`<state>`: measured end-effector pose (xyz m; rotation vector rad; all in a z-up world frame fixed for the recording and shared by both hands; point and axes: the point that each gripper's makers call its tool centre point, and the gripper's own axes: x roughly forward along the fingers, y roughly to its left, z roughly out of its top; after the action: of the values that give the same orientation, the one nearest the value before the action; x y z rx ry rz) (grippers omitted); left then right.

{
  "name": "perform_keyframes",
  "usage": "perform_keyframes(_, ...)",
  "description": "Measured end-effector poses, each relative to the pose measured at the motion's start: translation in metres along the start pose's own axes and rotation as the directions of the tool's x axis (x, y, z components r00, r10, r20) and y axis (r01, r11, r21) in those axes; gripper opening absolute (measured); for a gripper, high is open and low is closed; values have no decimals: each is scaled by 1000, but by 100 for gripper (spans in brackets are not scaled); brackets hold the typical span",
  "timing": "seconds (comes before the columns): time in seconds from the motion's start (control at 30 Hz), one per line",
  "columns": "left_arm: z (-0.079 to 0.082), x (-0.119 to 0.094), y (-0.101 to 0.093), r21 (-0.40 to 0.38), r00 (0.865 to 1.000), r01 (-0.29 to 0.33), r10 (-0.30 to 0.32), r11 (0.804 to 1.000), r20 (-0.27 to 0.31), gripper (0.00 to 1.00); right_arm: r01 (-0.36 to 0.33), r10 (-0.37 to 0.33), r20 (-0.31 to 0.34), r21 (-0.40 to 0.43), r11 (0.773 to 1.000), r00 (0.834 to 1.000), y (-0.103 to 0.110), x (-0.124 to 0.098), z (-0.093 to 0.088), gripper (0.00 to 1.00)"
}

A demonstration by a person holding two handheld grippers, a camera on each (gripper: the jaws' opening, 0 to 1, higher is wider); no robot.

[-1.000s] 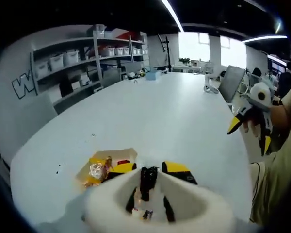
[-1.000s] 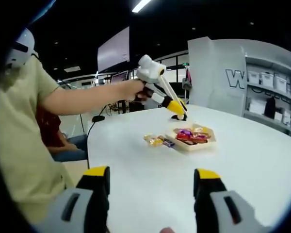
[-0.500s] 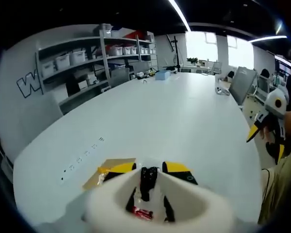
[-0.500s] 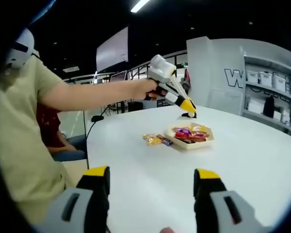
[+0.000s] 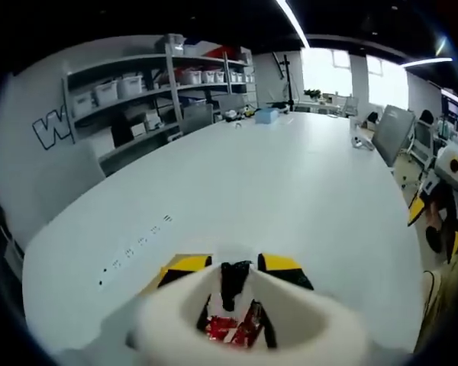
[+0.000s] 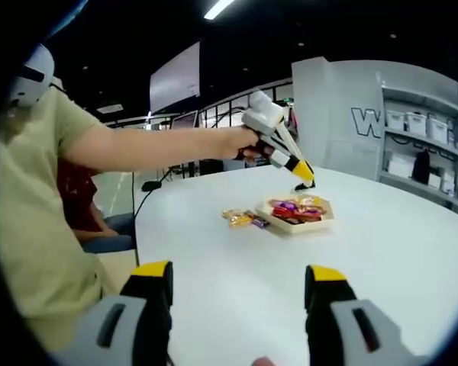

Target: Place the target food into the container with the food tongs after gripping and lifting it, then release it inside without dropping or visibly crushing the food.

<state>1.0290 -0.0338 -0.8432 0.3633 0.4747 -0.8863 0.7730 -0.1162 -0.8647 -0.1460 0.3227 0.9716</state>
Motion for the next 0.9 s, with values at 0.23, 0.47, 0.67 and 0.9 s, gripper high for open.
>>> perform_keyframes(0.23,-3,-4,0,14,1000,-7,7,1000,0,23,-2,2,-2,3,1000,1000,1,1,-2,68)
perform_keyframes(0.47,-5,-13,3,20,1000,-12,12,1000,1,24,-8,8,-2,-2,1000,1000,2,3,0,68)
perform_keyframes(0.67,-11,-24,6,14,1000,-19,19,1000,-2,24,-10,10,1,-6,1000,1000,3,4,2,68)
perform_keyframes(0.9,-21,-36,8,6,1000,-25,25,1000,-12,24,-13,13,1,-11,1000,1000,4,4,4,68)
